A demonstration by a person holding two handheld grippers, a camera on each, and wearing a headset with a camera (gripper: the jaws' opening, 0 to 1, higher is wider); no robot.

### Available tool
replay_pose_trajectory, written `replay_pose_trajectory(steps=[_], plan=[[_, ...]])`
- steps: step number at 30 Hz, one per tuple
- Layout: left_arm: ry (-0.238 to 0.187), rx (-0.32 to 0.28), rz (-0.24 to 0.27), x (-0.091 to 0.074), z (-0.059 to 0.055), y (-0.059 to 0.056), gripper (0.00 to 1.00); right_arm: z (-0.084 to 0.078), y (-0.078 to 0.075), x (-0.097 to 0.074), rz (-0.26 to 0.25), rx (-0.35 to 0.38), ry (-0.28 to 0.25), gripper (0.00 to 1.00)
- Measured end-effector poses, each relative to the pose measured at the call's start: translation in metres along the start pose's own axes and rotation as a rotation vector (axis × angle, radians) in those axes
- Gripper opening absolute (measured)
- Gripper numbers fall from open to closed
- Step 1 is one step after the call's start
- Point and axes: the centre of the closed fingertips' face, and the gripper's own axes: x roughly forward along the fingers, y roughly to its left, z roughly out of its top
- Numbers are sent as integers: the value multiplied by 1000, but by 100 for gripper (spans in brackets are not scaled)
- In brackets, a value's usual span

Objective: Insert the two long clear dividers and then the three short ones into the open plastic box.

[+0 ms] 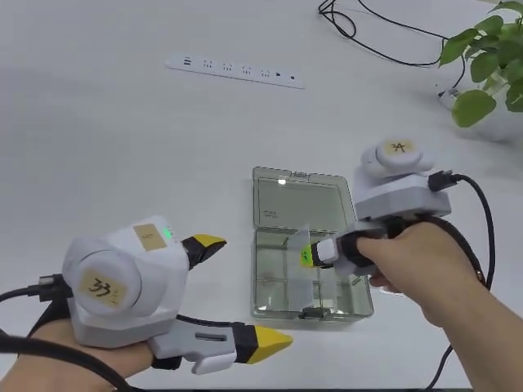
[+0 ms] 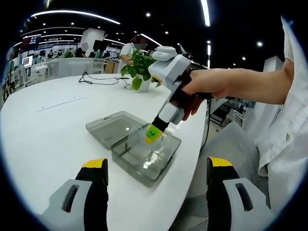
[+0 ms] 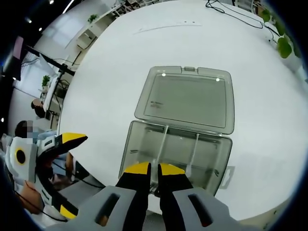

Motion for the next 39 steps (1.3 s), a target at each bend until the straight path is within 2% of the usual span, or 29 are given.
replay_pose_trajectory(steps=[12,20,39], plan=[[-1,0,2,0,0,1,86,0,-2,-2,-8,-14,-6,7],[2,-2,3,-1,-1,2,86,0,3,1,-38,-83,-7,7],[4,14,11,-2,0,2,90,-2,6,20,12,-157,-5,9]])
